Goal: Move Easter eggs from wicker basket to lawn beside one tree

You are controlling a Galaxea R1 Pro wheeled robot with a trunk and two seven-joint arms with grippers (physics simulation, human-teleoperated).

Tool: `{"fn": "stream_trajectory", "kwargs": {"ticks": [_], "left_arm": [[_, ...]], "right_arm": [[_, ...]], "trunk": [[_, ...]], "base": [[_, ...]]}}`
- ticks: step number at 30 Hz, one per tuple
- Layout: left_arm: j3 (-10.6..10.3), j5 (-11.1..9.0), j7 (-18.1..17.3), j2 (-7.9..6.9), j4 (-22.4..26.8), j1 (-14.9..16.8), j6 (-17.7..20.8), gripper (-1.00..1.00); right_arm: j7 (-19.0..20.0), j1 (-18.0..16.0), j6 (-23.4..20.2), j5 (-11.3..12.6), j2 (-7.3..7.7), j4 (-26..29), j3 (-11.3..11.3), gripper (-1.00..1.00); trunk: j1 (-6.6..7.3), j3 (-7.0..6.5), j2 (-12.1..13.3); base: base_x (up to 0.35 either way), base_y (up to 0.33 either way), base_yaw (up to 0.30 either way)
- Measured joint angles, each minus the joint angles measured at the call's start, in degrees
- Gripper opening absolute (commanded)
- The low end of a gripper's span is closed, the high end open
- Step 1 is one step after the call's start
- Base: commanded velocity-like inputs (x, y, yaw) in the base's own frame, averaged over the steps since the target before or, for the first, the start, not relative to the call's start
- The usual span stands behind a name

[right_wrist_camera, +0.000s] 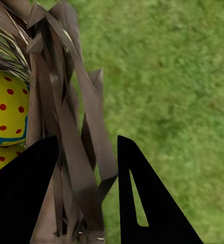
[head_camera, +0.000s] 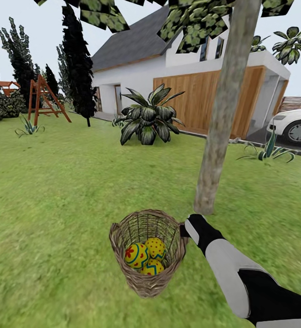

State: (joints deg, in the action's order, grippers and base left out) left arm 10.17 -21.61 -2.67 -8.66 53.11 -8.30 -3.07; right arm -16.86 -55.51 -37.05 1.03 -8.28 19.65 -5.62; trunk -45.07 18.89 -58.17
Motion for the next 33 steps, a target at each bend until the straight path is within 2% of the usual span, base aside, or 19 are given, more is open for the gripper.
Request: {"fn": "stream_trajectory", "kwargs": {"ticks": [1, 7, 14, 18, 33], "left_arm": [[-0.04, 0.15, 0.17, 0.04, 0.35, 0.02, 0.41, 1.0], [-0.42, 0.07, 0.28, 0.05, -5.31, 0.29, 0.52, 1.0], [-0.33, -0.08, 0.15, 0.06, -5.65, 0.3, 0.35, 1.0], [-0.29, -0.12, 0.05, 0.03, -5.65, 0.3, 0.34, 1.0], [-0.33, -0.04, -0.02, 0.05, -5.74, 0.31, 0.25, 1.0]], "right_arm": [[0.0, 0.0, 0.01, 0.03, 0.0, -0.02, -0.02, -1.0], [0.0, 0.0, -0.05, -0.23, -0.02, -0.02, 0.09, -1.0], [0.08, 0.0, 0.14, 0.49, -0.44, 0.0, -0.15, -1.0], [0.04, 0.01, -0.02, -0.03, -0.54, -0.07, 0.05, -1.0], [0.05, 0.01, 0.03, 0.17, -0.67, -0.05, -0.03, -1.0]], "trunk": [[0.0, 0.0, 0.0], [0.0, 0.0, 0.0], [-0.01, 0.0, 0.0], [-0.01, 0.0, 0.0], [-0.02, -0.07, 0.0]], "base": [[0.338, 0.0, 0.0], [0.33, 0.067, 0.001], [0.25, 0.24, 0.101], [0.185, 0.289, 0.004], [0.153, 0.304, -0.234]]}}
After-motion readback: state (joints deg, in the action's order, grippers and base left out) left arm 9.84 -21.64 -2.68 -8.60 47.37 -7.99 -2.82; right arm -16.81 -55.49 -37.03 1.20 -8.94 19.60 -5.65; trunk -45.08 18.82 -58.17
